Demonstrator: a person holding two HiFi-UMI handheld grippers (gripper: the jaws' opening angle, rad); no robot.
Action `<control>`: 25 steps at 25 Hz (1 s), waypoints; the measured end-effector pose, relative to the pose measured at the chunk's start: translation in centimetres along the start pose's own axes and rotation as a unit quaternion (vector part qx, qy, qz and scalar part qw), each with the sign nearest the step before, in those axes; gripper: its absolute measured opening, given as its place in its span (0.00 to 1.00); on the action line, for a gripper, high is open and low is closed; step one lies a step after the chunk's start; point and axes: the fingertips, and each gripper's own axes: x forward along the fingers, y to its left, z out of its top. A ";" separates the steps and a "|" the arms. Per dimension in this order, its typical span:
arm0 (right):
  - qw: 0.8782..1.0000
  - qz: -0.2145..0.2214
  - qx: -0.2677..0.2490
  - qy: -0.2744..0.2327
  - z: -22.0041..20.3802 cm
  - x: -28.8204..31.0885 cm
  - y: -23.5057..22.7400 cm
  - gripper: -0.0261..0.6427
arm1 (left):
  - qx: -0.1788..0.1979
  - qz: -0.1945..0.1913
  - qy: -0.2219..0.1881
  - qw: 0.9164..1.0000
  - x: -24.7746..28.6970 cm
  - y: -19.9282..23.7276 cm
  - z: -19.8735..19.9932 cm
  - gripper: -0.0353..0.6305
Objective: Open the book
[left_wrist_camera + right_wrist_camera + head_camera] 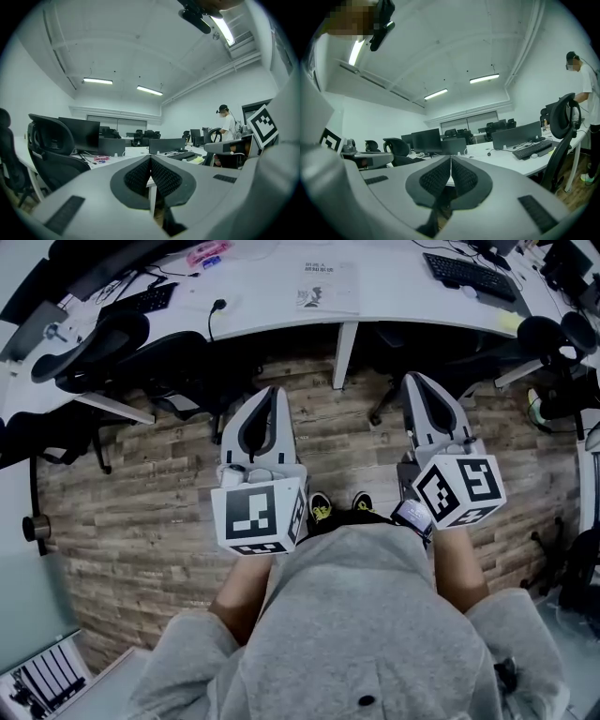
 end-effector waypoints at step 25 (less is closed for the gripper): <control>1.000 -0.001 -0.024 -0.013 1.0 3.5 0.0 0.08 | 0.008 -0.004 -0.015 1.000 2.5 2.5 0.7 0.06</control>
